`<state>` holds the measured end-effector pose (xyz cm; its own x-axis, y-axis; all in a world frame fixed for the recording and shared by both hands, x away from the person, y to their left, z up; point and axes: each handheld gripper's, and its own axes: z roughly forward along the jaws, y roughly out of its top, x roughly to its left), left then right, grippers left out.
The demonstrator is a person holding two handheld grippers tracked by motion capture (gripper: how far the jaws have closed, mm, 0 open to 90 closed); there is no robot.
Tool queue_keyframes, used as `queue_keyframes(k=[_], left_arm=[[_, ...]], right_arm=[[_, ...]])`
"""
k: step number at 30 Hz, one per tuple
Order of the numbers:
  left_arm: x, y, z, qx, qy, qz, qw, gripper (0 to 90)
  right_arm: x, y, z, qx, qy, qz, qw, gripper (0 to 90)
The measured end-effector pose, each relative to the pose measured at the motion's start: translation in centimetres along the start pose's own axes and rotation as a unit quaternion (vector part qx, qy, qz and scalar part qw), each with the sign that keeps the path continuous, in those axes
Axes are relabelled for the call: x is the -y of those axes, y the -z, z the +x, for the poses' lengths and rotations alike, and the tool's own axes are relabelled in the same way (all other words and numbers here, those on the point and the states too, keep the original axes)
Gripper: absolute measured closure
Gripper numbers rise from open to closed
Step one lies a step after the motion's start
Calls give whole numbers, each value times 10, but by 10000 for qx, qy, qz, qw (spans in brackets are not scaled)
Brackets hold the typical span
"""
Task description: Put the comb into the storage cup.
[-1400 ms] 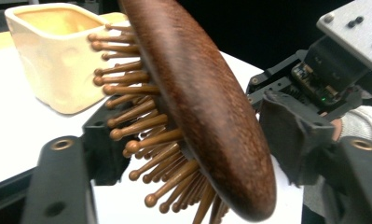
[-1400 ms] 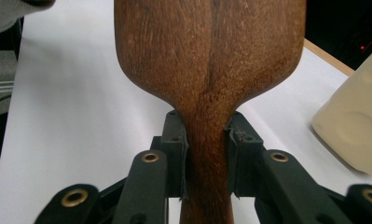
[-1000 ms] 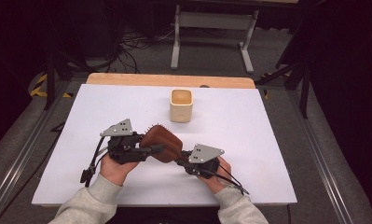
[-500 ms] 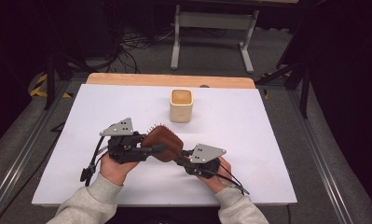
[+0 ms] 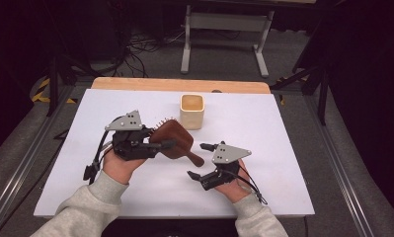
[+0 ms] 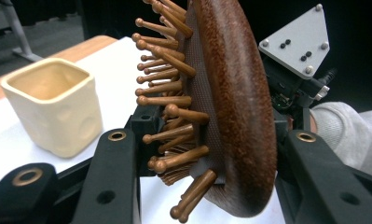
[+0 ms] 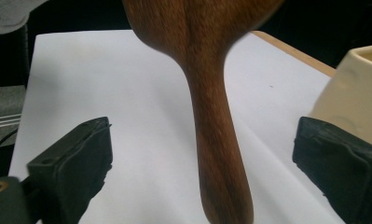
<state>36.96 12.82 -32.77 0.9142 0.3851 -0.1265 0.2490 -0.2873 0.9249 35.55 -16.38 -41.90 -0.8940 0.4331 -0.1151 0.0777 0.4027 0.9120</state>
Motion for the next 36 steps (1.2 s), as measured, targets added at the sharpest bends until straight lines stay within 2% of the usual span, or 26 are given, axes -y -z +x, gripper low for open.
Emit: queue_keyframes(k=[5, 9, 11, 14, 16, 29, 36], left_arm=[[-13, 3, 3, -42, -38, -15, 10000, 565], [-26, 6, 6, -163, -149, -12, 9998, 563], [-31, 7, 7, -255, -213, -29, 9994, 562], [-37, 10, 10, -305, -202, -64, 9993, 562], [-43, 12, 13, -358, -267, -54, 9990, 560], [-64, 13, 24, -659, -333, -68, 9972, 557], [-73, 15, 32, -780, -255, -213, 9964, 557]], right_arm=[[1, 7, -5, 86, -61, -104, 9999, 13], [2, 12, -10, 87, -147, -138, 9998, 4], [3, 16, -12, 140, -148, -106, 9997, 3], [5, 21, -15, 199, -181, -151, 9995, 4], [6, 27, -18, 269, -220, -218, 9992, 4], [8, 35, -24, 349, -325, -321, 9983, 4], [9, 39, -27, 376, -404, -379, 9978, 4]])
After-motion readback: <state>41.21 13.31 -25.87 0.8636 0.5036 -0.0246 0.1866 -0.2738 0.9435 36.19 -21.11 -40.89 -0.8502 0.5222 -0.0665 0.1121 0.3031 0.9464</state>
